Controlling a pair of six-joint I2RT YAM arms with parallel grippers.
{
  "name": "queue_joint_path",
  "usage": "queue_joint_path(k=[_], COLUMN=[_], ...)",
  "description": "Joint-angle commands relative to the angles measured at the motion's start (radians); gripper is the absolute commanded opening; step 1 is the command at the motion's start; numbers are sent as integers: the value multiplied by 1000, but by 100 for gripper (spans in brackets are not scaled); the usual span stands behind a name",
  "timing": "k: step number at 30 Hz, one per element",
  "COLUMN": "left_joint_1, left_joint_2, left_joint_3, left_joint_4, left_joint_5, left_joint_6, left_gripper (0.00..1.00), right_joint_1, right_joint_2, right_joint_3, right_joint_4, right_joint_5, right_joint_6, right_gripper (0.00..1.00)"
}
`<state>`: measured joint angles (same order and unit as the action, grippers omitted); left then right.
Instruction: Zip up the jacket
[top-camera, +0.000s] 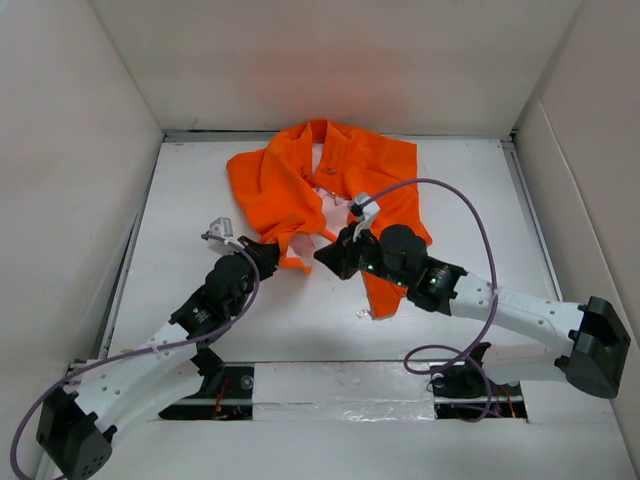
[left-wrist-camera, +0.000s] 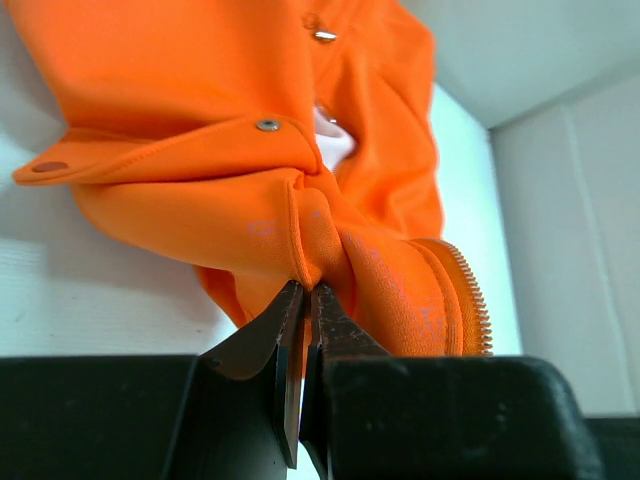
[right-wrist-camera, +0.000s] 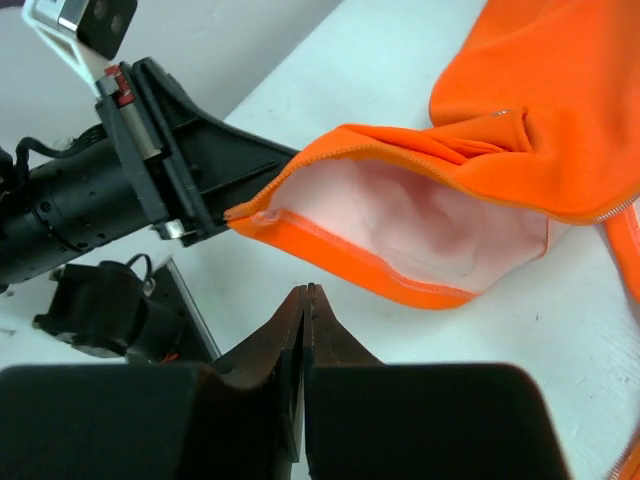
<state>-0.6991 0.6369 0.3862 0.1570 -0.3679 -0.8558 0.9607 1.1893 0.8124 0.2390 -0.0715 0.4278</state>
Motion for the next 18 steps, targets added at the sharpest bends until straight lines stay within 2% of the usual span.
queue_joint_path(k=[1, 3, 4, 5, 7, 11, 15, 18], left_joint_1=[-4, -4, -4, -4, -4, -4, -4, -4], left_joint_2=[75, 113, 119, 119, 115, 96, 87, 92], left_joint_3=[95, 105, 108, 109, 102, 89, 71, 56], left_joint_4=[32, 55, 59, 64, 79, 102, 136, 156], left_joint_5=[-81, -83, -86, -88, -85, -69, -43, -28], left_joint_6=[27, 32, 34, 37, 41, 52, 58, 58], left_gripper=[0, 0, 0, 0, 0, 0, 0, 0], right_joint_1=[65, 101, 101, 114, 115, 124, 124, 124], right_joint_2=[44, 93, 111, 133, 191, 253, 302, 342], right_joint_3=[131, 186, 211, 250, 286, 347, 389, 433], right_joint_4=[-141, -170, -194, -201, -219, -213, -202, -216], right_joint_5=[179, 255, 274, 310, 311, 344, 372, 392], right_joint_6=[-54, -55, -52, -46, -24, 18, 80, 112], right_gripper=[10, 47, 74, 81, 88, 91, 87, 81])
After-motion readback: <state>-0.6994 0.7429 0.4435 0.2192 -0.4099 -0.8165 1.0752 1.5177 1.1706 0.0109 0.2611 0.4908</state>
